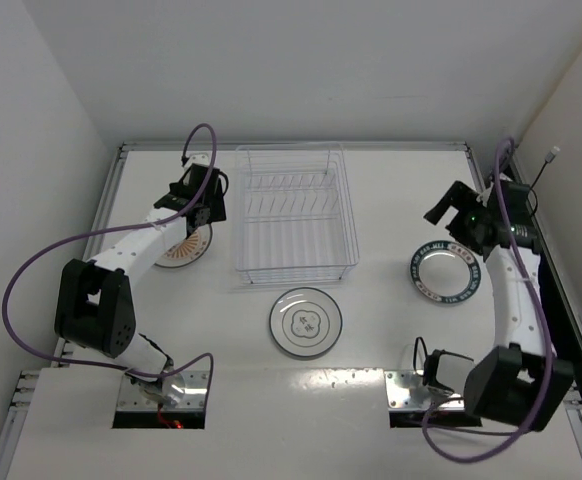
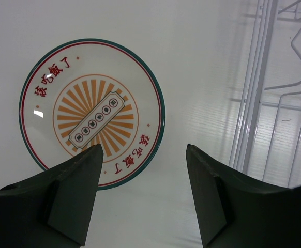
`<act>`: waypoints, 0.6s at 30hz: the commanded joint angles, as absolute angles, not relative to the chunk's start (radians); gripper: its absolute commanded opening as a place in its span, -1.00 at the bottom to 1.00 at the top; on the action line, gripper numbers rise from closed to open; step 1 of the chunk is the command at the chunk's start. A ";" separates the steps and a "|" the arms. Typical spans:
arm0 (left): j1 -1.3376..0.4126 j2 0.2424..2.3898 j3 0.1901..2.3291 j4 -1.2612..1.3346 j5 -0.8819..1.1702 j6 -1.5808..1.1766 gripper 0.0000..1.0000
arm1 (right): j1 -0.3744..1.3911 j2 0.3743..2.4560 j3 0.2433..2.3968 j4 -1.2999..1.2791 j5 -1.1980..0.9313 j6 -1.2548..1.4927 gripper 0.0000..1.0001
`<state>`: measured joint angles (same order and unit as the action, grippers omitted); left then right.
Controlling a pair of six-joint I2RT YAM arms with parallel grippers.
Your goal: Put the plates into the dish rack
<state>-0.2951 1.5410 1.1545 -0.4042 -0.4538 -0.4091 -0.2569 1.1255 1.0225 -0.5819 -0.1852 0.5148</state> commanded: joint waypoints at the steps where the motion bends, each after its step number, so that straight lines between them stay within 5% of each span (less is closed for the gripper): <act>1: -0.299 1.549 1.190 -0.394 -0.457 -0.422 0.25 | -0.343 1.206 0.945 -0.670 -0.190 0.586 1.00; 18: -0.308 1.493 1.158 -0.374 -0.325 -0.440 0.25 | -0.388 1.460 1.112 -0.830 0.153 0.514 1.00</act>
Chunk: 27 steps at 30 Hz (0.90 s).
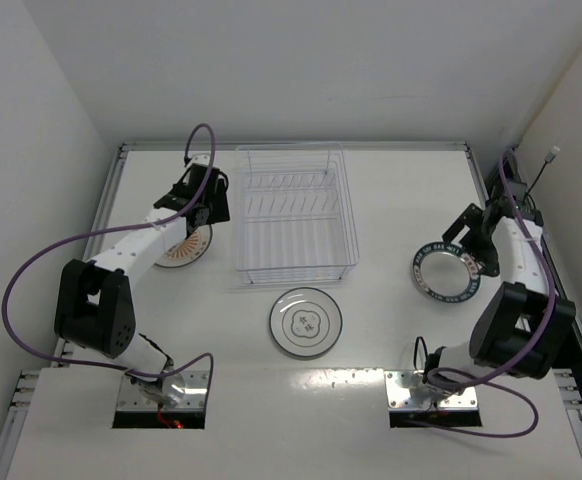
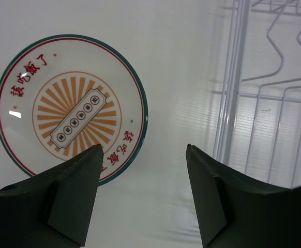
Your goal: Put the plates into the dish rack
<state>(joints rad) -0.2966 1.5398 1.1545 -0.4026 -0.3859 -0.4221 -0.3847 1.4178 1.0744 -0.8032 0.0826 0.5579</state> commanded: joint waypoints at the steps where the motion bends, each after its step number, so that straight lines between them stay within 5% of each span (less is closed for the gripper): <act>1: -0.308 1.493 1.158 -0.374 -0.316 -0.440 0.25 | -0.388 1.471 1.121 -0.830 0.153 0.505 1.00; 5: -0.308 1.493 1.158 -0.365 -0.253 -0.449 0.25 | -0.442 1.491 1.121 -0.870 0.279 0.541 1.00; 14: -0.308 1.502 1.158 -0.365 -0.221 -0.459 0.25 | -0.757 1.537 0.997 -0.783 -0.049 0.540 1.00; 22: -0.308 1.511 1.158 -0.365 -0.212 -0.459 0.25 | -0.827 1.732 0.948 -0.687 -0.371 0.493 1.00; 27: -0.308 1.511 1.158 -0.365 -0.222 -0.459 0.25 | -0.824 1.793 0.957 -0.652 -0.394 0.459 1.00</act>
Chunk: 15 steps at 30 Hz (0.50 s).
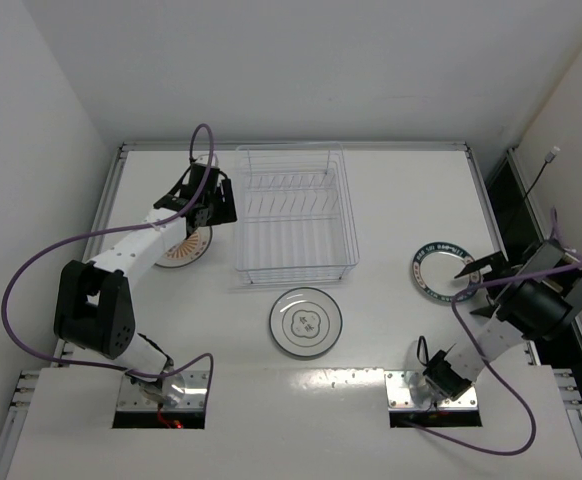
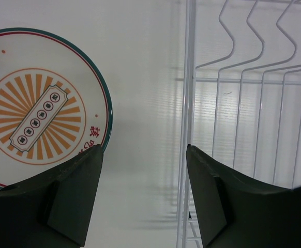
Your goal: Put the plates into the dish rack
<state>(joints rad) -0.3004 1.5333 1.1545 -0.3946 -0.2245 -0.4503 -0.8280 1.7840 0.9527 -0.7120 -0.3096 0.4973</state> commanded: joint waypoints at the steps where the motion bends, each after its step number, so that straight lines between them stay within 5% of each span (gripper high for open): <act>1: -0.308 1.511 1.158 -0.365 -0.222 -0.459 0.25 | -0.813 1.821 0.966 -0.652 -0.415 0.459 0.98; 8: -0.308 1.511 1.167 -0.374 -0.232 -0.459 0.25 | -0.793 1.899 1.034 -0.643 -0.453 0.440 0.38; 12: -0.308 1.511 1.167 -0.374 -0.242 -0.459 0.25 | -0.784 1.951 1.072 -0.663 -0.463 0.420 -0.27; 15: -0.308 1.511 1.167 -0.374 -0.252 -0.459 0.25 | -0.784 1.983 1.103 -0.675 -0.463 0.396 -0.98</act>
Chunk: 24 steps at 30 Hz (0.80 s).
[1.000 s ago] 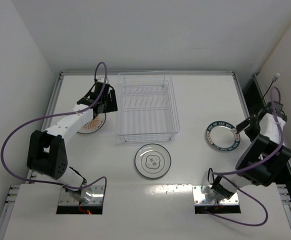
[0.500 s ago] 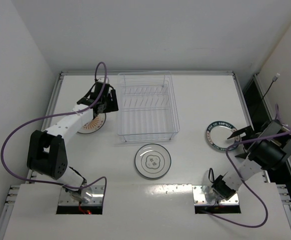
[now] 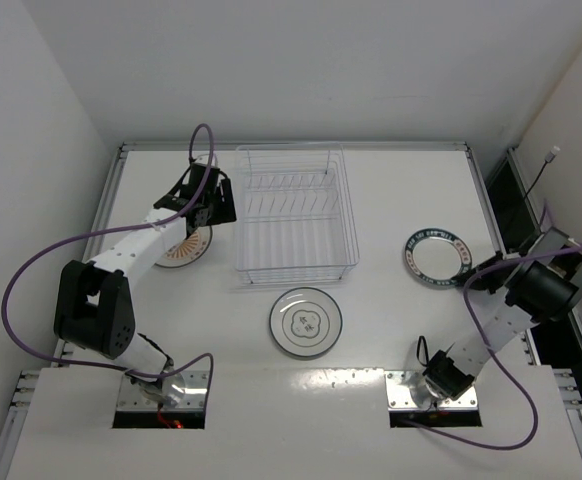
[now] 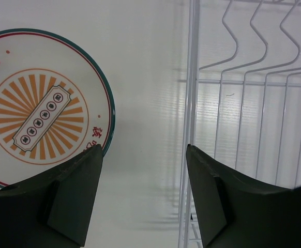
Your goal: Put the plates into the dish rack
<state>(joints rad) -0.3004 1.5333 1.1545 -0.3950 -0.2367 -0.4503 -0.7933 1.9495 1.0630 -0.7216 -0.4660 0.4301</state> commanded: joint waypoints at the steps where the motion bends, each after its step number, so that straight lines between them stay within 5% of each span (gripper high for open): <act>1: -0.308 1.511 1.167 -0.374 -0.252 -0.459 0.25 | -0.784 1.993 1.114 -0.675 -0.463 0.387 -1.00; 9: -0.308 1.520 1.167 -0.374 -0.279 -0.449 0.25 | -0.660 1.875 1.137 -0.655 -0.540 0.357 -1.00; 24: -0.308 1.540 1.177 -0.383 -0.298 -0.449 0.25 | -0.385 1.514 1.219 -0.618 -0.347 0.419 -1.00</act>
